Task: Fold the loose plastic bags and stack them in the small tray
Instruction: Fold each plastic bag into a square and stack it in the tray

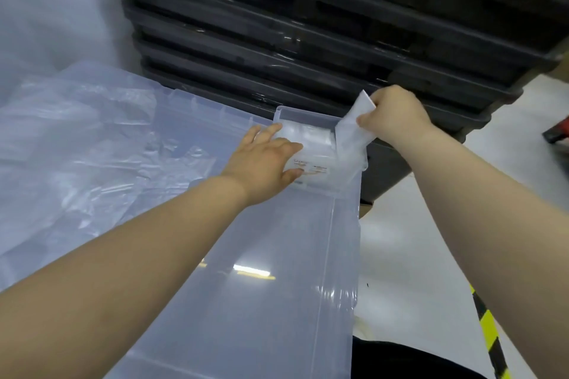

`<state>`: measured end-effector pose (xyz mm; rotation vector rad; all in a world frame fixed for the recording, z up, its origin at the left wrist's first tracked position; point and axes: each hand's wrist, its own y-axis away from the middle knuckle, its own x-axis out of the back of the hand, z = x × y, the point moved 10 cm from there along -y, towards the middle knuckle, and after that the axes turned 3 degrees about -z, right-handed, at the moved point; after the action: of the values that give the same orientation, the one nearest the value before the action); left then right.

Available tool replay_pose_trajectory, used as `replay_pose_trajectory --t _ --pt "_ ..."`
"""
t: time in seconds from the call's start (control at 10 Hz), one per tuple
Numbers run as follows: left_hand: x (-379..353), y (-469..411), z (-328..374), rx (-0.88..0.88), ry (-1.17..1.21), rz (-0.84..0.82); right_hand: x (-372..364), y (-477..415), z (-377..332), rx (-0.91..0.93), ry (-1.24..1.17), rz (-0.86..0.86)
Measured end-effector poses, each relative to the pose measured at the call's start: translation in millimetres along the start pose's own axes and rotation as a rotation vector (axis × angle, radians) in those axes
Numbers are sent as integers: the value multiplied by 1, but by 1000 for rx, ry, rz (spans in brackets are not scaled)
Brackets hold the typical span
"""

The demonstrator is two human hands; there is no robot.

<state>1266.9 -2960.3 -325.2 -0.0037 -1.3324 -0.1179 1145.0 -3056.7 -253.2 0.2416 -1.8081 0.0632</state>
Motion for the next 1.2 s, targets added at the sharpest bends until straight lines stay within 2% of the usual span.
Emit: replay_pose_trajectory --t 0.2,0.4,0.5,0.6,0.7,0.9,1.1,1.2 --pt "0 1 -2 43 -84 8 5 -3 -21 89 334 47" --pt "-1 1 -5 59 -31 12 -19 -4 -27 88 518 -19" --pt "-1 1 -6 49 34 15 -33 -4 -22 84 489 -34" --pt "-2 1 -7 46 87 16 -37 -4 -8 17 233 -66" --pt "-3 1 -8 51 124 17 -25 -5 5 -31 26 -19" --pt "-4 1 -8 63 152 24 -39 -9 20 -101 27 -52" --pt "-4 1 -8 63 155 22 -34 -4 16 -74 -70 -26" --pt "-5 2 -8 64 166 26 -37 -2 16 -60 -97 -75"
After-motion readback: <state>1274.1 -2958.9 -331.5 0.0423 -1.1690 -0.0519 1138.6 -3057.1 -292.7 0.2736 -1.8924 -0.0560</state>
